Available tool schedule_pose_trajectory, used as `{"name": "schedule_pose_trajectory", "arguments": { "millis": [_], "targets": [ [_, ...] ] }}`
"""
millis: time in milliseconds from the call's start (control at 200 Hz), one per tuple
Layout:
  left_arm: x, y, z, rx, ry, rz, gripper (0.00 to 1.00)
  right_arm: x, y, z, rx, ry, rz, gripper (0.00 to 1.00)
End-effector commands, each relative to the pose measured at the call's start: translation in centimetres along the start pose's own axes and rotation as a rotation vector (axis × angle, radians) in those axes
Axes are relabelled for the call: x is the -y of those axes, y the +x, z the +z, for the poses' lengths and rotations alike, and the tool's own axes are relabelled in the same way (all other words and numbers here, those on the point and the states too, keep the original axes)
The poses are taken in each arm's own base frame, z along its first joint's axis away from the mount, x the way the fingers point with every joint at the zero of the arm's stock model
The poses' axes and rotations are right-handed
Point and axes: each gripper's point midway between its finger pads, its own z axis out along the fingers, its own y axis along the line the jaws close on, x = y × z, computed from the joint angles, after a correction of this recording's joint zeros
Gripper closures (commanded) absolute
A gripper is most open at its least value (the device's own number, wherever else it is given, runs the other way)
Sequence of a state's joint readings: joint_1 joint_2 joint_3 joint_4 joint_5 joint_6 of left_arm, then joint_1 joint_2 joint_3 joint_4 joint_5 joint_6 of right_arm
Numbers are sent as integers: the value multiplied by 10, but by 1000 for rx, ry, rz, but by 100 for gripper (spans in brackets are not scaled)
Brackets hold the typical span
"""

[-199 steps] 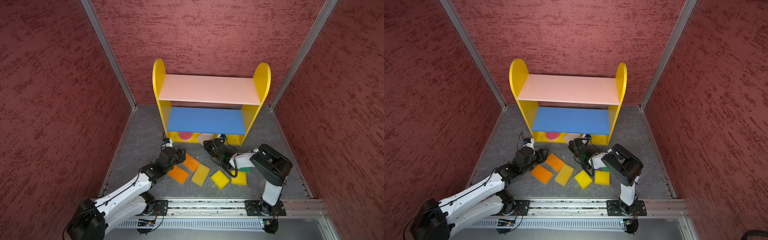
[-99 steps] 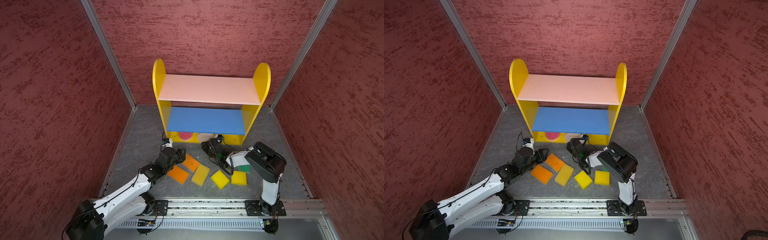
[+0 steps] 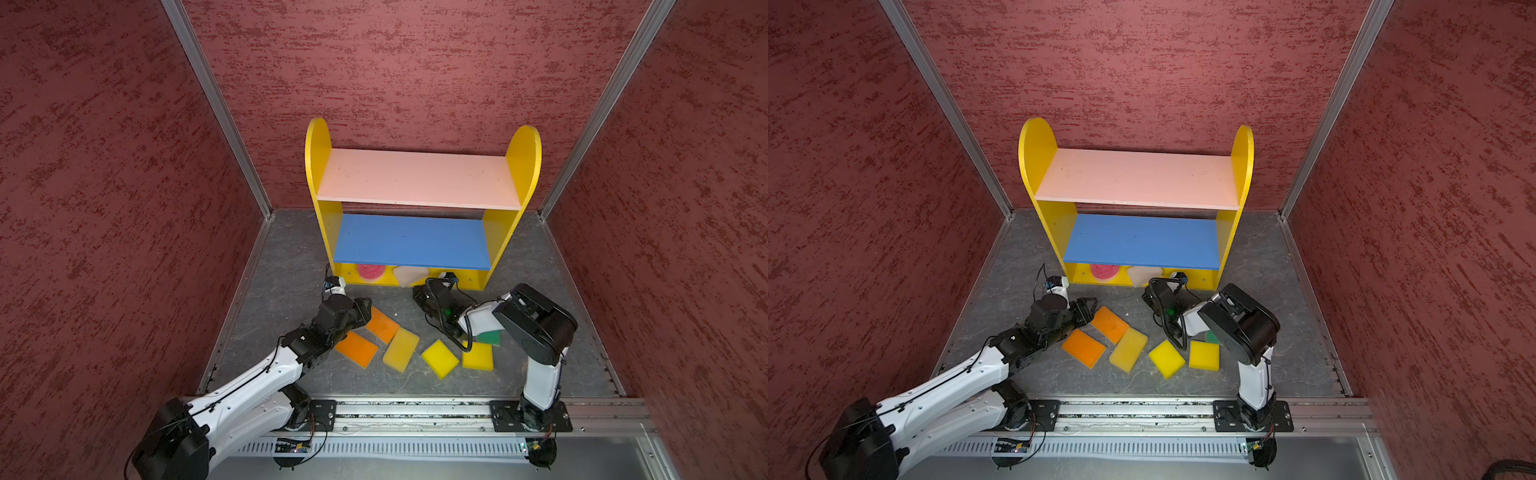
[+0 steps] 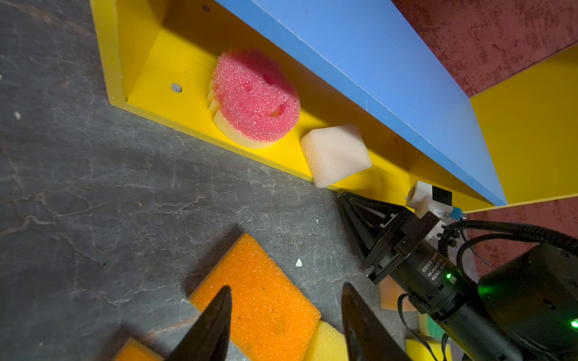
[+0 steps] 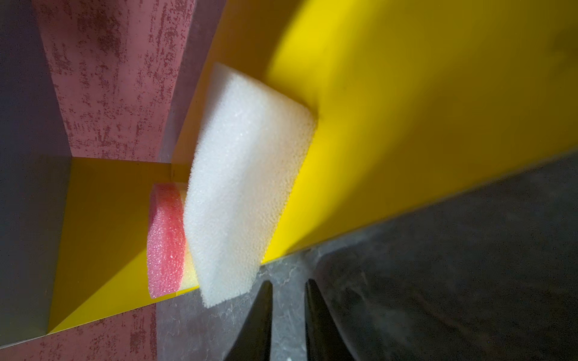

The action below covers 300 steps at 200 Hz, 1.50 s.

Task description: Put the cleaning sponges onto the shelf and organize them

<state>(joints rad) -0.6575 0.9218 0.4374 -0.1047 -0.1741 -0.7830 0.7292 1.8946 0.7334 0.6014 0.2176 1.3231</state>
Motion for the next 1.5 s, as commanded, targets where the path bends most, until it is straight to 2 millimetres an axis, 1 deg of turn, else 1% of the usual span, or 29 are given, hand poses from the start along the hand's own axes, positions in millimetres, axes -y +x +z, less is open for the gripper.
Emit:
{"name": "schedule_pose_trajectory", "arguments": {
  "millis": [0,120,200,301,371,501,601,696,781,947,1157,1368,1498],
  "targets": [
    [1,13,9,-42,20,29,49,-11,-7,-8,23,-32,20,79],
    [11,20,21,-55,69,52,50,-25,-7,-12,5,-60,-24,77],
    [20,24,30,-64,113,68,50,-29,-4,-15,-7,-82,-40,74],
    [30,27,40,-81,159,77,50,-36,-2,-18,-26,-114,-71,74],
    [38,27,48,-86,174,79,50,-39,3,-16,-49,-118,-95,75],
    [44,28,65,-93,173,82,51,-49,8,-12,-71,-121,-137,76],
    [51,28,76,-99,177,81,52,-52,10,-10,-72,-113,-154,72],
    [53,29,82,-103,179,75,52,-56,9,-6,-69,-108,-169,68],
    [53,30,83,-109,177,76,52,-61,9,-2,-67,-115,-178,65],
    [47,32,78,-111,165,75,52,-68,9,5,-58,-129,-175,65],
    [39,36,70,-119,155,79,52,-80,5,3,-9,-219,-150,65],
    [39,33,64,-112,156,87,52,-79,3,-4,38,-259,-110,67],
    [38,33,61,-110,158,88,52,-71,0,-7,78,-258,-73,68]
  ]
}}
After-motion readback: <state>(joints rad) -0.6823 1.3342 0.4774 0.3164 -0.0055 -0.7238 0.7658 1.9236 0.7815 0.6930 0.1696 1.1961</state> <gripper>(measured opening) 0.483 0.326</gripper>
